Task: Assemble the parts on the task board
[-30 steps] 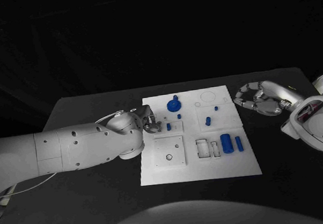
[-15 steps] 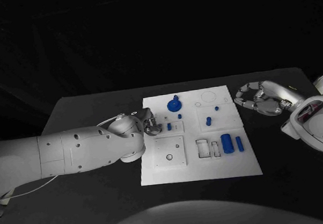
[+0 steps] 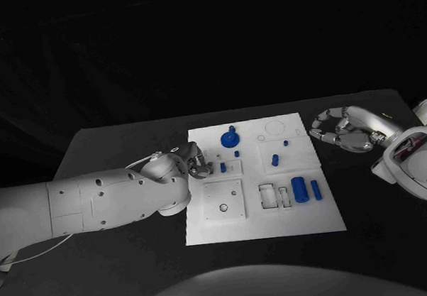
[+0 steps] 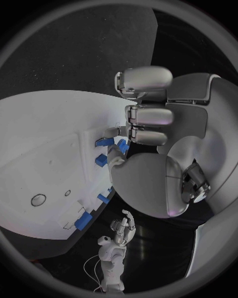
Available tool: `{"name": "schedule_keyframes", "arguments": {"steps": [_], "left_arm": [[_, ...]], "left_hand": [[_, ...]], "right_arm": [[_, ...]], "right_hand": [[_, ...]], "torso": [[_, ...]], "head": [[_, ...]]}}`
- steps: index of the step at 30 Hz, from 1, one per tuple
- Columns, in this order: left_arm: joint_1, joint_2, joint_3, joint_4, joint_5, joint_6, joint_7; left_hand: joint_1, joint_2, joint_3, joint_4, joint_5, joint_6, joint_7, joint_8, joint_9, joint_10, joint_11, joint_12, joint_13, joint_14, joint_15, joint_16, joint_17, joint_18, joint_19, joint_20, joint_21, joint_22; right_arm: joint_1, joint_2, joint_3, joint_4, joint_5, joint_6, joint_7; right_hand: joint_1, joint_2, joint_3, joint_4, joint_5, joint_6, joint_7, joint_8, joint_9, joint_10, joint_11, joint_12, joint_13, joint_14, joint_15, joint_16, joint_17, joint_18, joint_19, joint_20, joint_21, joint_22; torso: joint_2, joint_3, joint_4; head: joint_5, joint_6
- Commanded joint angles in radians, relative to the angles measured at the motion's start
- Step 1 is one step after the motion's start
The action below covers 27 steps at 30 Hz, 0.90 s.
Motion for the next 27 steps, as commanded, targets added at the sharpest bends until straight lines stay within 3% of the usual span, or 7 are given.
{"name": "schedule_keyframes", "arguments": {"steps": [1, 27], "left_arm": [[-0.001, -0.001, 0.000, 0.005, -0.004, -0.056, 0.026], [-0.006, 0.010, 0.000, -0.018, 0.012, -0.006, -0.001]], "left_hand": [[-0.006, -0.001, 0.001, 0.003, -0.003, 0.004, -0.006, 0.007, 0.001, 0.104, -0.003, -0.004, 0.263, 0.105, -0.007, 0.002, 0.263, -0.013, 0.027, -0.004, 0.004, 0.218], [-0.013, -0.001, -0.003, 0.006, -0.013, 0.007, -0.006, 0.009, -0.001, 0.104, -0.004, -0.004, 0.263, 0.105, -0.007, 0.002, 0.263, -0.012, 0.025, -0.004, 0.001, 0.217]], "right_arm": [[-0.001, -0.001, 0.000, 0.002, -0.008, -0.003, 0.010], [-0.004, 0.000, 0.000, 0.002, -0.008, 0.004, 0.006]], "right_hand": [[0.008, 0.001, -0.001, -0.004, 0.006, -0.009, 0.000, 0.000, 0.001, 0.104, 0.007, 0.004, 0.263, 0.106, 0.008, 0.003, 0.263, 0.019, 0.007, 0.009, -0.003, 0.219], [0.011, 0.001, -0.001, -0.005, 0.007, -0.012, 0.000, 0.002, 0.003, 0.104, 0.007, 0.004, 0.263, 0.106, 0.009, 0.003, 0.263, 0.019, 0.008, 0.009, -0.003, 0.219]], "torso": [[0.000, 0.0003, 0.0000], [0.000, 0.0002, 0.0000]], "head": [[-0.001, 0.000], [0.002, 0.000]]}}
